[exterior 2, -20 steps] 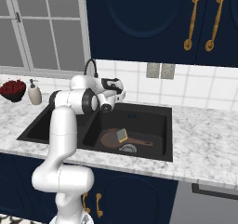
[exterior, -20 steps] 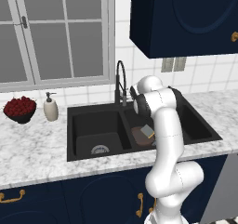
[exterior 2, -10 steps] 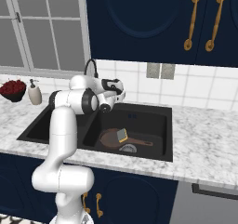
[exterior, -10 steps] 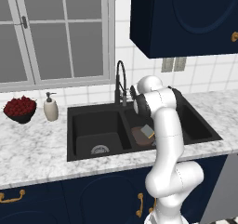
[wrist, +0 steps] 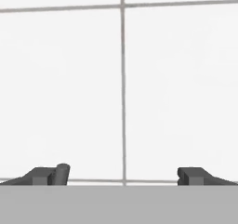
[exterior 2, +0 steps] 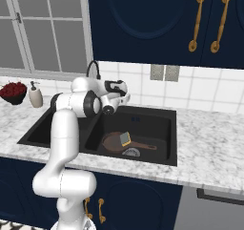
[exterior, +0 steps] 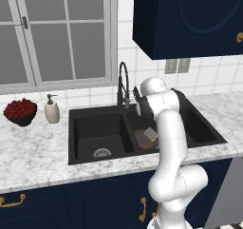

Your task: Pick the pan and sponge and place them into the sink. Then turn on the water.

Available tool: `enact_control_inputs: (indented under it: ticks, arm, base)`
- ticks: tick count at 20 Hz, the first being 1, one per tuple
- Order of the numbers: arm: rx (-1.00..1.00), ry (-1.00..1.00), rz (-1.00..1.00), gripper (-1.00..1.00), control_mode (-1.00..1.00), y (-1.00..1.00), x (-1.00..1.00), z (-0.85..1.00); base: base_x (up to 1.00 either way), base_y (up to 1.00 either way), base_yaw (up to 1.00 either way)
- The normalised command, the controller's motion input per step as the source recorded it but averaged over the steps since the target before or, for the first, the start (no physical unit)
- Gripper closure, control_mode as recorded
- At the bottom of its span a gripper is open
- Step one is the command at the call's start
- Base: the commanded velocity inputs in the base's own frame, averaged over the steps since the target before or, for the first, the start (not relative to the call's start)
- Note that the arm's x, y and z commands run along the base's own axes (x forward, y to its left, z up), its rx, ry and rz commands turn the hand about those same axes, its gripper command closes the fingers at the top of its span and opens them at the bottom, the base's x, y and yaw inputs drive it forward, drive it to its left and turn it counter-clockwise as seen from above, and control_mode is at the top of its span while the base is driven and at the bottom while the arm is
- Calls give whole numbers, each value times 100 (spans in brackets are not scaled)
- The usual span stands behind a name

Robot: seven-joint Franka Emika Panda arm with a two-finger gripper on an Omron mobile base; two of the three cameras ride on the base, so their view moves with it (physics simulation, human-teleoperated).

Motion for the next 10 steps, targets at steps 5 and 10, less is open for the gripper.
enact_control_inputs:
  ticks: [5, 10]
  arm:
    - [4, 0, -4, -100, -100, -100, 0, 0]
    - [4, 0, -3, -100, -100, -100, 0, 0]
  base:
    - [0, 0, 0]
    - [0, 0, 0]
